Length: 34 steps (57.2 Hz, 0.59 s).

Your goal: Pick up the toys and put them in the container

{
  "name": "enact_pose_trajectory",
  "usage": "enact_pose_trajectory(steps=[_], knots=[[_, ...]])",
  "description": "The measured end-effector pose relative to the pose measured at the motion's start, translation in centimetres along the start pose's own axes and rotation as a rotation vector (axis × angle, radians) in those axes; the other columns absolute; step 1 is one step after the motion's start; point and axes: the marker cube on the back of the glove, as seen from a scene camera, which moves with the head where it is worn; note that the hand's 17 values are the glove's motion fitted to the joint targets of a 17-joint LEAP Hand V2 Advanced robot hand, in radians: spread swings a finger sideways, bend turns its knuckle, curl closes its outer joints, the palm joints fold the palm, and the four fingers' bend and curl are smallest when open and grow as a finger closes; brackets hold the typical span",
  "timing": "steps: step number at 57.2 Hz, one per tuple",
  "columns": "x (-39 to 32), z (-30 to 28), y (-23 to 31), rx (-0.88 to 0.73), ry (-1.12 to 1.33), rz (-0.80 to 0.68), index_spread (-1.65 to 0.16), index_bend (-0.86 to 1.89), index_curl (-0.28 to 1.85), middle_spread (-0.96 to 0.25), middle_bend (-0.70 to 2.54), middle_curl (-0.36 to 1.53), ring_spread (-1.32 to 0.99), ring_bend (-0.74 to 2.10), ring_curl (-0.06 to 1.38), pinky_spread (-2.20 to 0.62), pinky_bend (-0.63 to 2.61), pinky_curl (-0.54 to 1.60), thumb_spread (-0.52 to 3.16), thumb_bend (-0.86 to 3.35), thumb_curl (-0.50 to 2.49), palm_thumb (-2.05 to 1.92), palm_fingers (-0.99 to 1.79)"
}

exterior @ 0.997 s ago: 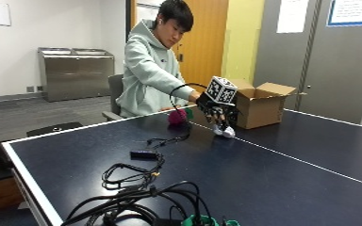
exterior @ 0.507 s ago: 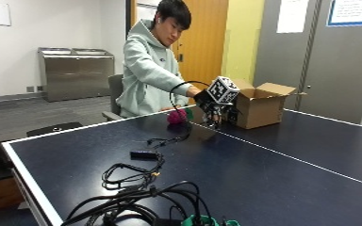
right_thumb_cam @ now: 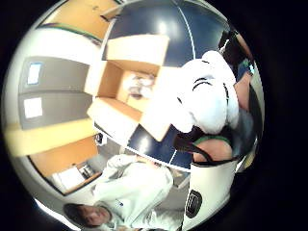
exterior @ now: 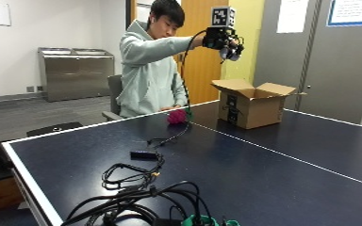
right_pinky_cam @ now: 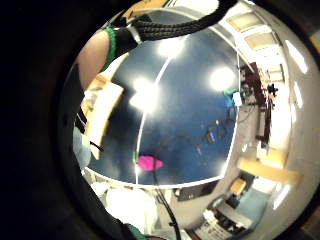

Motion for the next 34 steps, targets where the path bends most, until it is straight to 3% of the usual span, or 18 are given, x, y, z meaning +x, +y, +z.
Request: enact_pose_trajectory(steps=[2,3,7,11,16,20,24,28,31,34], knots=[[-2.3,-0.7,-0.3,0.054,-0.056,-0.132,-0.16,1.21,0.81,-0.27,0.72,0.51,-0.17,0.25,0.13,-0.01,0.48,0.29,1.05,0.11,0.72,0.55,0.29],[-2.9,-0.9,-0.7,0.077,-0.049,-0.114,-0.16,1.20,0.81,-0.27,0.71,0.51,-0.17,0.27,0.14,-0.01,0.48,0.30,1.04,0.10,0.72,0.54,0.30],[-1.3,-0.5,-3.5,0.123,0.125,0.265,-0.16,1.18,0.81,-0.27,0.70,0.52,-0.19,0.33,0.15,-0.01,0.48,0.30,1.03,0.09,0.75,0.54,0.32],[6.4,0.0,-4.9,0.132,0.279,0.400,-0.16,1.15,0.81,-0.28,0.70,0.53,-0.21,0.37,0.17,-0.01,0.50,0.31,1.03,0.08,0.76,0.54,0.33],[-1.6,1.4,-6.6,0.107,0.174,0.220,-0.17,1.12,0.82,-0.27,0.68,0.54,-0.22,0.40,0.19,-0.02,0.51,0.32,1.03,0.06,0.78,0.52,0.31],[-1.3,2.9,-7.1,-0.020,0.185,0.088,-0.17,0.92,0.78,-0.23,0.59,0.52,-0.20,0.44,0.21,-0.01,0.64,0.36,1.11,0.03,0.74,0.46,0.16],[-2.4,3.3,-8.3,-0.058,-0.036,0.272,-0.15,0.61,0.72,-0.16,0.35,0.46,-0.15,0.49,0.24,0.01,0.88,0.43,1.19,-0.05,0.66,0.32,-0.14],[-3.0,4.2,-7.5,-0.051,0.059,0.101,-0.14,0.30,0.60,-0.09,0.21,0.41,-0.10,0.48,0.23,0.02,0.99,0.44,1.21,-0.06,0.59,0.21,-0.24],[-6.0,4.4,-7.6,-0.036,0.060,0.223,-0.15,0.18,0.54,-0.06,0.15,0.38,-0.08,0.45,0.22,0.03,0.99,0.44,1.22,-0.05,0.55,0.15,-0.23],[-6.3,3.9,-6.7,-0.022,0.046,0.150,-0.17,0.13,0.48,-0.04,0.12,0.36,-0.06,0.41,0.22,0.03,0.99,0.44,1.23,-0.05,0.51,0.11,-0.22]])
